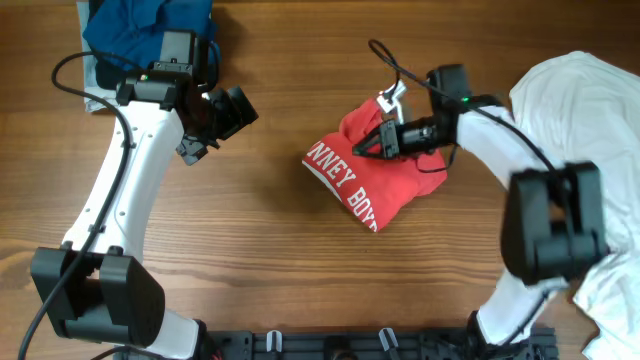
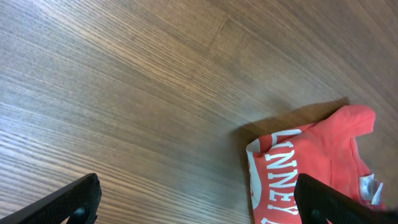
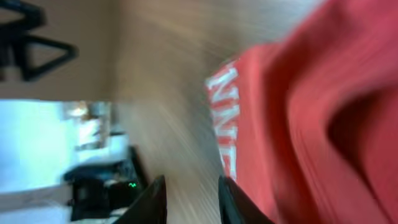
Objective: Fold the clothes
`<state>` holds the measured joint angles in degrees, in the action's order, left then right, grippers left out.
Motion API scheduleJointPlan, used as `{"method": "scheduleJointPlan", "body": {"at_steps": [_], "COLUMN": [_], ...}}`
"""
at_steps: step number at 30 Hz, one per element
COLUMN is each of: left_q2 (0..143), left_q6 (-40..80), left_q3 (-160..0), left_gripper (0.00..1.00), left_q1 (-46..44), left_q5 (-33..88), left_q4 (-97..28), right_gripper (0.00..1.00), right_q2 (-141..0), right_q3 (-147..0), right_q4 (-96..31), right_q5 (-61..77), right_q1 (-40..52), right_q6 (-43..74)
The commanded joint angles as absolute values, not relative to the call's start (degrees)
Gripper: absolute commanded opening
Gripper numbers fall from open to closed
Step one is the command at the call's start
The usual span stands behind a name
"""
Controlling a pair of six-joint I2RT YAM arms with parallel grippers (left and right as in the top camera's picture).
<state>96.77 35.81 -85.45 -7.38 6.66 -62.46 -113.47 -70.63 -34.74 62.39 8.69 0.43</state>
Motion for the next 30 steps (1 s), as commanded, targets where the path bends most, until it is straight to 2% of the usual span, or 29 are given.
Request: {"method": "scheduleJointPlan", "body": {"at_steps": [1, 3, 5, 9, 10, 11, 13, 17, 18, 22, 25, 28, 30], "left_q2": [97.5, 97.5, 97.5, 97.5, 97.5, 97.5, 97.5, 97.5, 97.5, 97.5, 97.5, 97.5, 97.8], "left_q6": [34.7, 34.7, 34.7, 34.7, 34.7, 34.7, 32.6, 32.1, 32.1, 36.9, 39.6, 43.8, 44.0], "left_q3": [-85.3, -85.3, -85.3, -85.3, -85.1, -84.4, -80.8, -66.8, -65.0, -58.1, -53.2, -49.3, -46.0], "left_gripper": [1.0, 1.0, 1.0, 1.0, 1.0, 1.0, 1.0, 1.0, 1.0, 1.0, 1.0, 1.0, 1.0], "left_q1": [-7.3, -7.3, -7.3, -7.3, -7.4, -7.9, -10.0, -17.8, -19.3, -26.0, -26.9, -26.9, -26.9], "left_q5": [5.9, 5.9, 5.9, 5.9, 5.9, 6.3, 8.8, 21.8, 23.9, 27.4, 30.8, 31.3, 31.7], "left_q4": [-62.4, -62.5, -62.5, -62.9, -63.3, -63.2, -61.4, -46.6, -43.7, -32.2, -21.5, -18.0, -10.9], "right_gripper": [0.28, 0.3, 0.3, 0.34, 0.41, 0.55, 0.99, 1.0, 0.99, 1.0, 0.99, 0.99, 0.99], "right_q2": [-125.1, -130.9, -130.5, -117.9, -112.7, -107.4, -96.2, -81.3, -80.1, -78.4, -78.4, -78.4, -78.4], "right_q3": [-69.9, -70.0, -70.3, -73.6, -73.9, -74.0, -74.0, -74.0, -74.0, -74.0, -74.0, -74.0, -74.0], "right_q4": [-26.5, -19.0, -16.6, -18.2, -18.7, -19.3, -23.4, -39.3, -40.9, -45.6, -46.1, -46.3, -45.9], "right_q5": [78.0, 78.1, 77.6, 72.0, 70.0, 66.9, 56.3, 30.6, 28.5, 26.1, 27.7, 27.7, 27.9], "right_q1": [8.8, 8.7, 8.5, 7.5, 7.5, 7.5, 7.5, 7.5, 7.5, 7.5, 7.5, 7.5, 7.5], "right_q6": [2.0, 4.5, 7.3, 12.2, 13.1, 14.2, 17.1, 22.1, 22.2, 21.0, 21.0, 21.0, 21.0]}}
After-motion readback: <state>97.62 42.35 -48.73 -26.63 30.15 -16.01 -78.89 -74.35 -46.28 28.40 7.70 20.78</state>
